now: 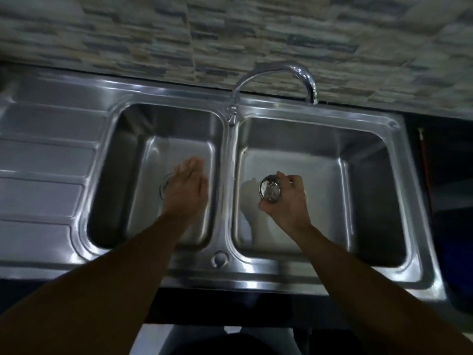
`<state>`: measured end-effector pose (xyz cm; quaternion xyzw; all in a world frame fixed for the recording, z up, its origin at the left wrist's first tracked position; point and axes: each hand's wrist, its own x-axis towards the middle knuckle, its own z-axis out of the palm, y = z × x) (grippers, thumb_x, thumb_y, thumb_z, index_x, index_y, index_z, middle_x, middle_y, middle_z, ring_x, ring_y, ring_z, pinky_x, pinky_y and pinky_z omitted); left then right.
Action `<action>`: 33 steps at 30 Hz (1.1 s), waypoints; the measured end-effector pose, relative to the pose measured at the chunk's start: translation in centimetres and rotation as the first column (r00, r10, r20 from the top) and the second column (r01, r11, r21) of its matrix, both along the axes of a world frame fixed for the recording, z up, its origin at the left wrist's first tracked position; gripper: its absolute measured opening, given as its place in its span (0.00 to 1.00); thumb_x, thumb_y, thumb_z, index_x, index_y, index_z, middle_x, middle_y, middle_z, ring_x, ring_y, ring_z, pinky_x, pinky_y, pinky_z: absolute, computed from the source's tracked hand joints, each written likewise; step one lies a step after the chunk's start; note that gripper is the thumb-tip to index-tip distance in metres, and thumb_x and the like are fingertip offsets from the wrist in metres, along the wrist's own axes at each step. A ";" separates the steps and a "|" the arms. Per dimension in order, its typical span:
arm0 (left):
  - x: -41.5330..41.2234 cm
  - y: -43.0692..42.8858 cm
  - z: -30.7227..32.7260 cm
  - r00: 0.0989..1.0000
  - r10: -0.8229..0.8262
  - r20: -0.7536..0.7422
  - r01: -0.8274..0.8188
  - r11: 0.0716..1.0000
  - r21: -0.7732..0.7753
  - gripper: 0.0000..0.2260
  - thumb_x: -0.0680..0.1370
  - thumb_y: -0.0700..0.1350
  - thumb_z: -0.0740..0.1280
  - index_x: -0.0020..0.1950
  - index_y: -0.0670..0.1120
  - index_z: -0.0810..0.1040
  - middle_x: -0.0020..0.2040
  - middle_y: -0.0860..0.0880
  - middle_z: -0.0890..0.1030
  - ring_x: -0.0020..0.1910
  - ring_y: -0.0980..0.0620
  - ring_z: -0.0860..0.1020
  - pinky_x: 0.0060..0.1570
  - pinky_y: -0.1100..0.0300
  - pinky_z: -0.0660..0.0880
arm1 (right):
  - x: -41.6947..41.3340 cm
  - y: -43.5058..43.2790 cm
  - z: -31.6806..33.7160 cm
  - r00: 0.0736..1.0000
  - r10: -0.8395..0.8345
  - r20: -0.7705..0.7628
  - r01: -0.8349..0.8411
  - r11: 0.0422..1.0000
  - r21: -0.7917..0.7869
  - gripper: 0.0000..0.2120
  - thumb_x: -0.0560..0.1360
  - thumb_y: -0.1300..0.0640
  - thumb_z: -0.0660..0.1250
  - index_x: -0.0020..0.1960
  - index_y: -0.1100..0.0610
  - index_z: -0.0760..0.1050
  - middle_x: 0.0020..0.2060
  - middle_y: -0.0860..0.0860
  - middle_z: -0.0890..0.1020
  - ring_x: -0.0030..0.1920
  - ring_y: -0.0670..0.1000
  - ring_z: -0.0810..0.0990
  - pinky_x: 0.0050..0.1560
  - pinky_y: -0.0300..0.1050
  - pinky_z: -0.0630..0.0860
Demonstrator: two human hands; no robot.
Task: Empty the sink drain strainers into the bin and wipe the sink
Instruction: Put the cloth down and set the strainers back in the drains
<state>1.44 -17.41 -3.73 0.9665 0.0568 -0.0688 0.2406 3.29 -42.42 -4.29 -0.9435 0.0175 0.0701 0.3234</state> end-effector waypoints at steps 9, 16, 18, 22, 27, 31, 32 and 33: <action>-2.5 16.8 1.7 0.990 0.114 0.081 -0.121 0.988 0.095 0.26 0.83 0.50 0.50 0.78 0.39 0.64 0.79 0.37 0.62 0.80 0.39 0.58 0.80 0.44 0.52 | 2.1 13.5 2.4 0.927 0.259 0.272 -0.302 0.945 0.128 0.41 0.66 0.52 0.78 0.75 0.59 0.66 0.65 0.55 0.66 0.65 0.51 0.71 0.65 0.40 0.75; -3.3 23.9 -2.6 0.985 -0.008 0.171 -0.013 0.992 0.123 0.26 0.84 0.49 0.53 0.80 0.40 0.59 0.81 0.40 0.58 0.81 0.41 0.54 0.80 0.43 0.52 | 1.9 20.3 -4.1 0.910 0.408 -0.069 -0.404 0.912 0.064 0.44 0.64 0.48 0.79 0.75 0.52 0.64 0.66 0.48 0.62 0.64 0.45 0.67 0.65 0.30 0.66; -3.4 24.4 -3.7 0.967 -0.023 0.253 -0.014 0.990 0.143 0.24 0.85 0.49 0.53 0.80 0.41 0.61 0.81 0.41 0.60 0.82 0.44 0.55 0.81 0.45 0.53 | 2.3 21.5 -6.2 0.893 0.431 -0.128 -0.426 0.902 0.063 0.45 0.63 0.47 0.79 0.75 0.52 0.64 0.65 0.48 0.63 0.64 0.49 0.71 0.68 0.41 0.71; -3.1 24.4 -4.4 0.952 -0.031 0.305 -0.015 0.989 0.147 0.23 0.85 0.47 0.53 0.79 0.41 0.62 0.80 0.42 0.62 0.81 0.45 0.57 0.81 0.48 0.52 | 2.6 23.4 -9.7 0.917 0.387 -0.097 -0.387 0.922 0.019 0.42 0.60 0.43 0.75 0.72 0.49 0.67 0.63 0.47 0.66 0.62 0.50 0.74 0.64 0.43 0.74; -3.3 24.3 -4.1 0.946 -0.011 0.323 -0.035 0.990 0.136 0.23 0.84 0.45 0.56 0.78 0.39 0.64 0.80 0.40 0.63 0.80 0.43 0.59 0.80 0.46 0.55 | 2.0 25.0 -12.2 0.932 0.351 -0.095 -0.355 0.934 -0.029 0.41 0.59 0.37 0.71 0.71 0.42 0.65 0.64 0.41 0.67 0.62 0.46 0.74 0.61 0.41 0.76; -3.4 24.2 -4.4 0.942 0.013 0.335 -0.067 0.986 0.150 0.23 0.83 0.45 0.59 0.78 0.39 0.66 0.79 0.40 0.64 0.80 0.44 0.60 0.80 0.46 0.56 | 1.8 25.5 -13.4 0.921 0.384 -0.068 -0.390 0.914 -0.110 0.40 0.62 0.40 0.74 0.72 0.44 0.65 0.68 0.44 0.67 0.66 0.50 0.72 0.66 0.46 0.75; -3.4 24.2 -4.4 0.942 0.016 0.337 -0.070 0.986 0.151 0.24 0.83 0.46 0.59 0.78 0.39 0.66 0.79 0.40 0.64 0.80 0.44 0.60 0.80 0.46 0.56 | 1.9 25.6 -13.6 0.917 0.392 -0.067 -0.398 0.907 -0.139 0.40 0.62 0.41 0.74 0.72 0.45 0.65 0.68 0.45 0.67 0.66 0.51 0.72 0.66 0.48 0.74; -3.3 24.2 -4.5 0.940 0.018 0.340 -0.075 0.985 0.153 0.24 0.83 0.45 0.59 0.78 0.39 0.66 0.79 0.40 0.64 0.80 0.44 0.60 0.80 0.46 0.56 | 2.0 25.7 -13.9 0.913 0.404 -0.064 -0.408 0.897 -0.166 0.40 0.63 0.43 0.74 0.72 0.45 0.65 0.68 0.45 0.67 0.66 0.52 0.71 0.65 0.49 0.74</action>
